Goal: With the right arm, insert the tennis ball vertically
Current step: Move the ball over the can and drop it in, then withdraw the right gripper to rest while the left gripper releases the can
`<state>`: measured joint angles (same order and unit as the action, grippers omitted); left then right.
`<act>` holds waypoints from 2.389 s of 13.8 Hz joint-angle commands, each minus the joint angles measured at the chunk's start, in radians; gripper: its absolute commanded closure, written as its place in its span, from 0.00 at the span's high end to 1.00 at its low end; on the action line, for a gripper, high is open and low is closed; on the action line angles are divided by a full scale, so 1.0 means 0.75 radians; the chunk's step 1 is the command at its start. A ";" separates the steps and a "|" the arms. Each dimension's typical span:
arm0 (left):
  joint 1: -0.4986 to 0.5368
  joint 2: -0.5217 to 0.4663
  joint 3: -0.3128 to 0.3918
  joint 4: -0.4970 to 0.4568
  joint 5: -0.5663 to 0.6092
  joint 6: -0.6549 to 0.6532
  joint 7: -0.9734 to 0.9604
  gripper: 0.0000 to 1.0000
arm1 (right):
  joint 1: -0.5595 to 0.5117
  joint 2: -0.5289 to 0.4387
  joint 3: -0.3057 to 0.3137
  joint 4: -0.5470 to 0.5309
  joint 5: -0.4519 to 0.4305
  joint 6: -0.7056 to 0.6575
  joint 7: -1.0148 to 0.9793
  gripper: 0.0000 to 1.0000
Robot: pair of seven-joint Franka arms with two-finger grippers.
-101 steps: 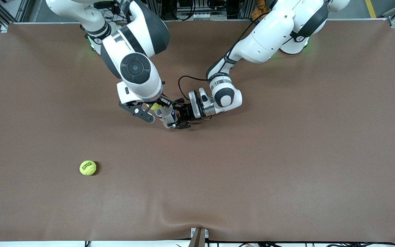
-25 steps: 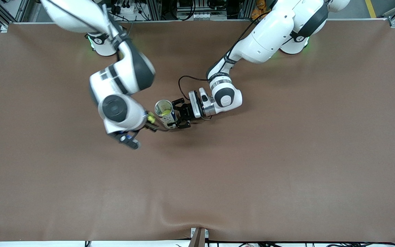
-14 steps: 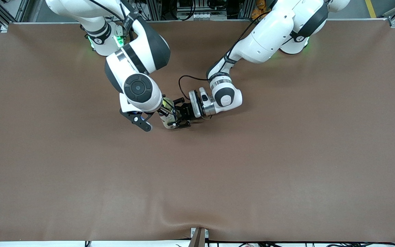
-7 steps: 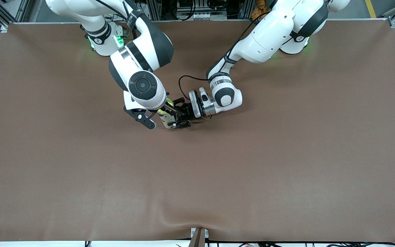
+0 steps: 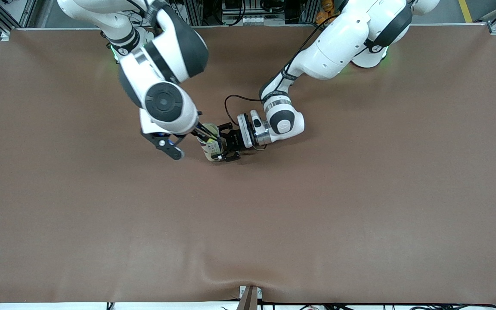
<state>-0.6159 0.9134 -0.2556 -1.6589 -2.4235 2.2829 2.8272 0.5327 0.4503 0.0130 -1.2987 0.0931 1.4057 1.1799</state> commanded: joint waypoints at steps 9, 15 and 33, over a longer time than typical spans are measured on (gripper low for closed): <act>0.032 0.001 -0.027 -0.052 -0.084 0.034 0.384 1.00 | -0.362 -0.304 0.007 0.061 -0.120 -0.236 -0.891 1.00; 0.076 -0.087 -0.031 -0.179 -0.074 0.034 0.368 1.00 | -0.467 -0.363 0.007 0.040 -0.120 -0.228 -1.199 1.00; 0.502 -0.559 -0.040 -0.568 0.940 0.020 -0.401 1.00 | -0.808 -0.804 -0.013 -0.593 -0.143 0.228 -1.774 1.00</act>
<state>-0.2845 0.5415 -0.2706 -2.0460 -1.8035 2.3099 2.5796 -0.0580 -0.0222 0.0011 -1.5952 -0.0109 1.5264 -0.1375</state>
